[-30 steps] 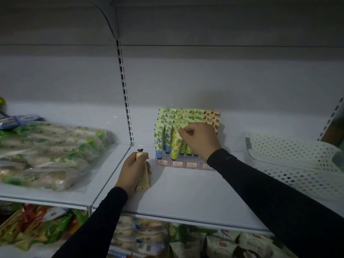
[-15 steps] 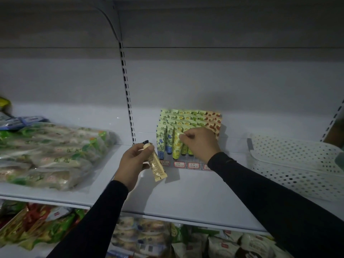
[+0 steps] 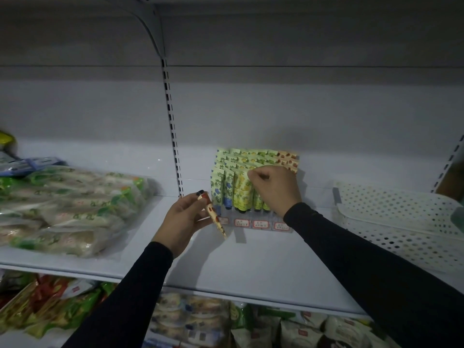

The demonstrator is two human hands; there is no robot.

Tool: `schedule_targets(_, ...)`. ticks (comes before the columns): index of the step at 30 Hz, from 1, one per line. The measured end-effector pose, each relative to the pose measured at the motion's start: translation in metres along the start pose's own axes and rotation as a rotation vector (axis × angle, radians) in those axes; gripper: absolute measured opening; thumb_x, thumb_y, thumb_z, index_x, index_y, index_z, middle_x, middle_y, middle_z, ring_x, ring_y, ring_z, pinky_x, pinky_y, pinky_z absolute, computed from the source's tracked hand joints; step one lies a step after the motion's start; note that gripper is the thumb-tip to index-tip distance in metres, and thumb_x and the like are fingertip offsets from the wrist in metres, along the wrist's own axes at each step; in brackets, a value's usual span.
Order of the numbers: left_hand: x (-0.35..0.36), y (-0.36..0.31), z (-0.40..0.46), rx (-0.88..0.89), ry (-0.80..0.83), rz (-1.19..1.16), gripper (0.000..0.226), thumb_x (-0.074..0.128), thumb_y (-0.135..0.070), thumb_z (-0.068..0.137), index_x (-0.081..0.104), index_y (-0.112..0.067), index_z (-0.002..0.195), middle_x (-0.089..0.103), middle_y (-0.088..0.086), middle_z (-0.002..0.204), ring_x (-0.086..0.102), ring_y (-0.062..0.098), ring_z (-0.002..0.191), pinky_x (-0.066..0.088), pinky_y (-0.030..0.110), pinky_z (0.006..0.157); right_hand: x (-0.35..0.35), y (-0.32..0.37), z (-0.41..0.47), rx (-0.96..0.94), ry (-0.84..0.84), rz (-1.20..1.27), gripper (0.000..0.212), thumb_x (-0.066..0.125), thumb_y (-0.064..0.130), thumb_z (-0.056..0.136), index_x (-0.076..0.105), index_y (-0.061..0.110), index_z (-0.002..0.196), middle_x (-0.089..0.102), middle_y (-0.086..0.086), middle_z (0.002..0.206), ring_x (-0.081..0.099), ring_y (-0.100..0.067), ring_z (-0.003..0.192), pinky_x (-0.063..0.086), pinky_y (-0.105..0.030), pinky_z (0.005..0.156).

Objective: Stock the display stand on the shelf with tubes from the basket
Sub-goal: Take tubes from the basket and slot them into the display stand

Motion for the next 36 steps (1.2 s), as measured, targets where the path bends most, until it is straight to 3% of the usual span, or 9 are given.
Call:
schedule_targets(6, -0.021, 0.011, 0.003, -0.030, -0.090, 0.062, 0.014, 0.053, -0.006, 0.099, 0.066, -0.006, 0.098, 0.068, 0.011, 0.087, 0.068, 0.028, 0.082, 0.056, 0.035, 0.075, 0.004, -0.005, -0.001, -0.056, 0.009, -0.086, 0.038, 0.059, 0.022, 0.094, 0.065, 0.002, 0.062, 0.058, -0.007, 0.053, 0.049, -0.019, 0.049, 0.047, -0.028, 0.060)
schedule_targets(11, -0.031, 0.023, 0.007, -0.040, -0.186, 0.111, 0.015, 0.052, -0.007, 0.098, 0.065, -0.008, 0.105, 0.072, 0.008, 0.086, 0.068, 0.024, 0.080, 0.052, 0.036, 0.076, 0.007, -0.007, -0.002, -0.103, -0.023, -0.102, 0.041, 0.059, 0.021, 0.094, 0.062, 0.002, 0.058, 0.053, -0.010, 0.050, 0.043, -0.018, 0.047, 0.049, -0.032, 0.059)
schedule_targets(18, -0.036, 0.035, 0.012, -0.051, -0.229, 0.088, 0.017, 0.053, -0.009, 0.097, 0.062, -0.009, 0.111, 0.073, 0.004, 0.080, 0.066, 0.021, 0.071, 0.052, 0.035, 0.071, 0.012, -0.008, -0.008, -0.136, -0.032, -0.162, 0.044, 0.059, 0.019, 0.094, 0.051, 0.010, 0.052, 0.034, 0.008, 0.046, 0.032, -0.003, 0.048, 0.036, -0.027, 0.059)
schedule_targets(21, -0.038, 0.040, 0.015, -0.065, -0.232, 0.053, 0.019, 0.053, -0.009, 0.097, 0.062, -0.007, 0.113, 0.072, 0.006, 0.080, 0.065, 0.021, 0.069, 0.051, 0.036, 0.071, 0.013, -0.013, -0.012, -0.116, -0.036, -0.126, 0.041, 0.060, 0.018, 0.094, 0.055, 0.010, 0.054, 0.036, 0.009, 0.047, 0.033, -0.004, 0.047, 0.031, -0.025, 0.054)
schedule_targets(26, -0.040, 0.045, 0.016, -0.063, -0.233, 0.010, 0.020, 0.053, -0.008, 0.096, 0.062, -0.006, 0.113, 0.071, 0.009, 0.080, 0.064, 0.022, 0.068, 0.050, 0.036, 0.070, 0.013, -0.010, -0.008, -0.056, 0.006, -0.121, 0.030, 0.062, 0.023, 0.092, 0.073, 0.006, 0.071, 0.066, -0.002, 0.063, 0.060, -0.015, 0.060, 0.048, -0.024, 0.063)
schedule_targets(31, -0.040, 0.046, 0.015, -0.060, -0.220, -0.001, 0.019, 0.052, -0.008, 0.097, 0.062, -0.005, 0.113, 0.070, 0.010, 0.080, 0.063, 0.022, 0.067, 0.051, 0.035, 0.068, 0.011, -0.009, -0.001, -0.017, 0.038, -0.165, 0.035, 0.063, 0.032, 0.092, 0.070, 0.008, 0.068, 0.061, 0.001, 0.059, 0.055, -0.013, 0.057, 0.047, -0.025, 0.064)
schedule_targets(36, -0.043, 0.049, 0.016, -0.067, -0.216, -0.002, 0.020, 0.053, -0.009, 0.097, 0.062, -0.005, 0.114, 0.071, 0.010, 0.081, 0.063, 0.022, 0.068, 0.051, 0.035, 0.068, 0.014, -0.008, 0.001, -0.042, 0.015, -0.206, 0.038, 0.062, 0.027, 0.092, 0.064, 0.004, 0.061, 0.058, -0.004, 0.054, 0.054, -0.018, 0.054, 0.050, -0.028, 0.064)
Point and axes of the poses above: each hand's wrist, its own z-axis towards the middle knuckle, its own x-axis out of the palm, y = z × x, the point moved 4 cm from there along z, towards the middle knuckle
